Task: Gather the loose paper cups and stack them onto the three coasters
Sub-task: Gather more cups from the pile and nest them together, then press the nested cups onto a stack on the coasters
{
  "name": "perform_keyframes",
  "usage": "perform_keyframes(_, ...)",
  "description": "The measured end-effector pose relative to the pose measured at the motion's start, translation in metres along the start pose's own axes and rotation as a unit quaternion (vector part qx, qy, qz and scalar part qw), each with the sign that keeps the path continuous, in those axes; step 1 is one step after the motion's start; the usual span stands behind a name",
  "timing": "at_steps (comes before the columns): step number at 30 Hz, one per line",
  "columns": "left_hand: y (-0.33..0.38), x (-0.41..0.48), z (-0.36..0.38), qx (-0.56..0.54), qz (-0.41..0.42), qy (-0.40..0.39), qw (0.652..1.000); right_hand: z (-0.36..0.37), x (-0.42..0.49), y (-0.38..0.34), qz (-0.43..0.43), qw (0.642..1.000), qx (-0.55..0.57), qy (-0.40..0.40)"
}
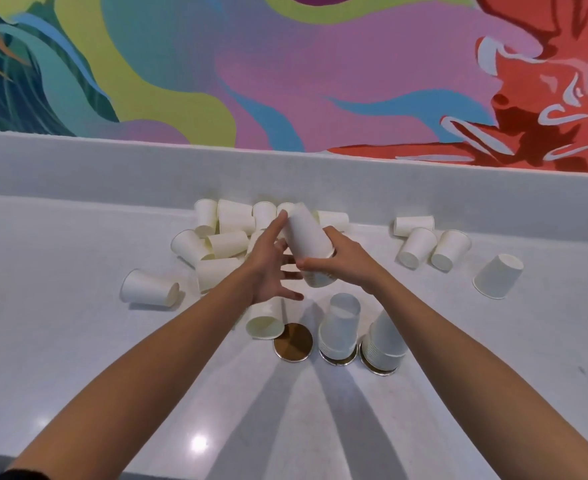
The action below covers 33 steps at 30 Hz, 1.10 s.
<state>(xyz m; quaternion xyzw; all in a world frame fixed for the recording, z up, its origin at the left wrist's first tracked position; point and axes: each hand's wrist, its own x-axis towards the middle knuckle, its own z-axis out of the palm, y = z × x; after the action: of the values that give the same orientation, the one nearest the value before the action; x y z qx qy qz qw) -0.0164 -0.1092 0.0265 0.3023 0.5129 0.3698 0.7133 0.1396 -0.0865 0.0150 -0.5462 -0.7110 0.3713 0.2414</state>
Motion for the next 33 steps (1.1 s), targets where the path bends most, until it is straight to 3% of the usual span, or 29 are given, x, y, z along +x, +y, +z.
perform_keyframes(9, -0.025, 0.006, -0.002, 0.051, 0.008, 0.046, 0.998, 0.013, 0.000, 0.011, -0.005, 0.993, -0.036, -0.108)
perform_keyframes(15, -0.045, 0.011, -0.010, 0.055, -0.016, 0.042, 0.997, 0.015, 0.000, 0.016, -0.007, 0.988, -0.086, -0.132)
perform_keyframes(26, -0.057, 0.014, -0.017, 0.060, -0.045, 0.018, 0.997, 0.022, -0.001, 0.019, -0.028, 0.990, -0.094, -0.102)
perform_keyframes(33, -0.069, 0.011, -0.024, 0.082, -0.046, 0.014, 0.995, 0.036, -0.008, 0.020, -0.052, 0.980, -0.173, -0.088)
